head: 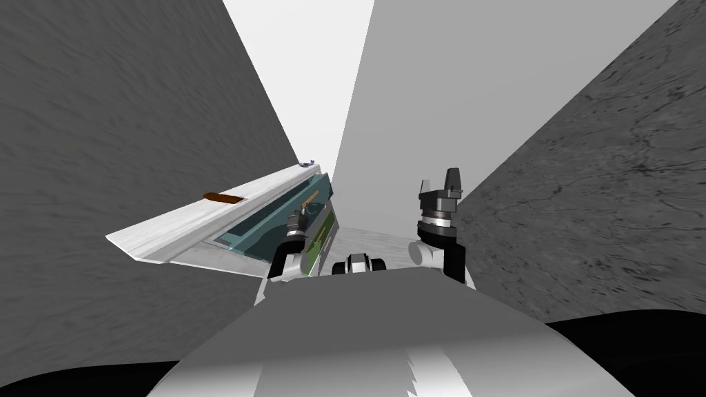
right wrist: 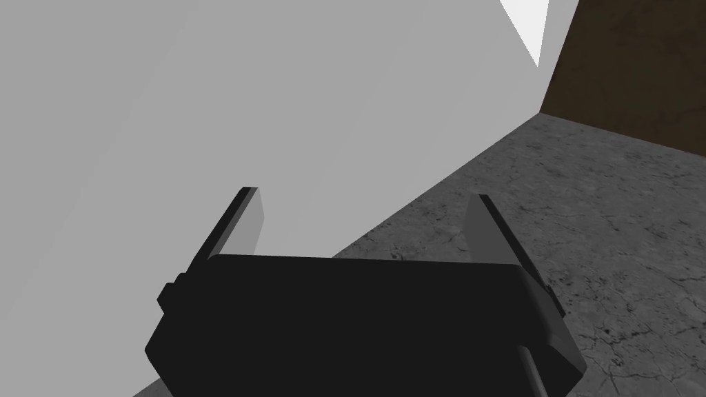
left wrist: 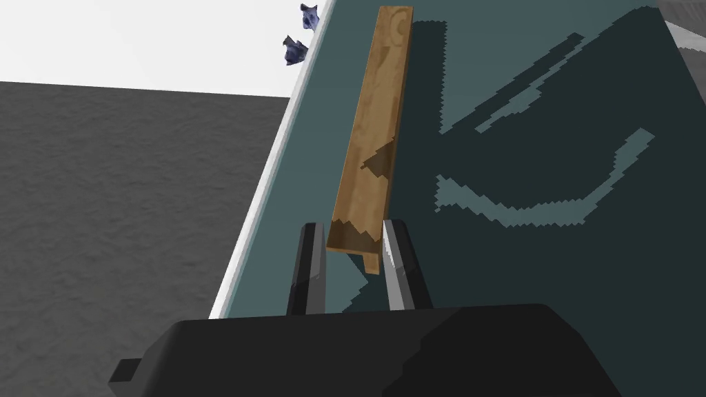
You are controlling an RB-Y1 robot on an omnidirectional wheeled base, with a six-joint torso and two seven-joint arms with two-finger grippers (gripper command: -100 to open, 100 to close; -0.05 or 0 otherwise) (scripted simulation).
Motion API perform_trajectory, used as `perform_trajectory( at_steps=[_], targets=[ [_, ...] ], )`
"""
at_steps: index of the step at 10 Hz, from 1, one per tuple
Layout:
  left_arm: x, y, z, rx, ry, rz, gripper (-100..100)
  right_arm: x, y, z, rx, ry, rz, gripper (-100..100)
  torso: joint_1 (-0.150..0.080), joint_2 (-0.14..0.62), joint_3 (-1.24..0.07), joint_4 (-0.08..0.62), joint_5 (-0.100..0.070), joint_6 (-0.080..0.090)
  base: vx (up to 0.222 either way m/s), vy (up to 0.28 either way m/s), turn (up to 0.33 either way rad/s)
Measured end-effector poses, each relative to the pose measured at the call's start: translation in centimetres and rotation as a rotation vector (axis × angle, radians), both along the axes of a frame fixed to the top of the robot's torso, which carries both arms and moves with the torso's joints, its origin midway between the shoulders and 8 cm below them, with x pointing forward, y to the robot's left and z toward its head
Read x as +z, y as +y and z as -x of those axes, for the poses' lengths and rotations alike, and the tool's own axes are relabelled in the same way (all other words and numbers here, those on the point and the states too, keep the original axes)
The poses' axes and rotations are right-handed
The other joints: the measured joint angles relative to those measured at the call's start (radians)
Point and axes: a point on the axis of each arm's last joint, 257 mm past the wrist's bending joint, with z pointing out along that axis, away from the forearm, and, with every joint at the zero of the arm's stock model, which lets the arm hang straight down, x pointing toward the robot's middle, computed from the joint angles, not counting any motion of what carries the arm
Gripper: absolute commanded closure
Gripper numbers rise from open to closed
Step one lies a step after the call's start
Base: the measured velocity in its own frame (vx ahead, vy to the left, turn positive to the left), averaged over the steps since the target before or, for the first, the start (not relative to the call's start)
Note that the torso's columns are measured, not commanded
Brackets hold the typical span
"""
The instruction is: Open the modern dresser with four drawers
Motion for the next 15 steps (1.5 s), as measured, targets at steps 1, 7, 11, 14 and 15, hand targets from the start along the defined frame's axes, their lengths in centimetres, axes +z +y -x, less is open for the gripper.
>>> perform_trajectory(
  at_steps=[1, 7, 11, 14, 15],
  targets=[
    [0.1, -0.3, 0.0, -0.009, 0.0, -0.001, 100, 0.0, 0.0, 0.0, 0.0, 0.0, 0.0, 0, -0.003, 0.001, 0.001, -0.001, 0.0, -0.002, -0.024, -0.169, 0.107],
    [1.3, -1.0, 1.1, -0.032, -0.001, 0.002, -100, 0.0, 0.0, 0.0, 0.0, 0.0, 0.0, 0, 0.003, -0.003, -0.002, -0.002, 0.002, -0.001, 0.02, -0.07, 0.026],
    [3.2, -0.7, 2.9, -0.027, -0.005, 0.002, -100, 0.0, 0.0, 0.0, 0.0, 0.0, 0.0, 0, -0.006, 0.0, 0.001, -0.002, 0.0, 0.0, 0.036, 0.008, -0.006],
    [3.9, -0.6, 4.0, -0.023, 0.008, 0.003, -100, 0.0, 0.0, 0.0, 0.0, 0.0, 0.0, 0, -0.006, -0.001, -0.001, 0.0, -0.002, 0.002, 0.033, -0.001, -0.003],
    [4.1, -0.5, 4.4, -0.023, 0.013, 0.004, -100, 0.0, 0.0, 0.0, 0.0, 0.0, 0.0, 0, -0.007, 0.001, 0.0, 0.002, -0.003, 0.002, 0.043, 0.012, -0.019]
  ],
)
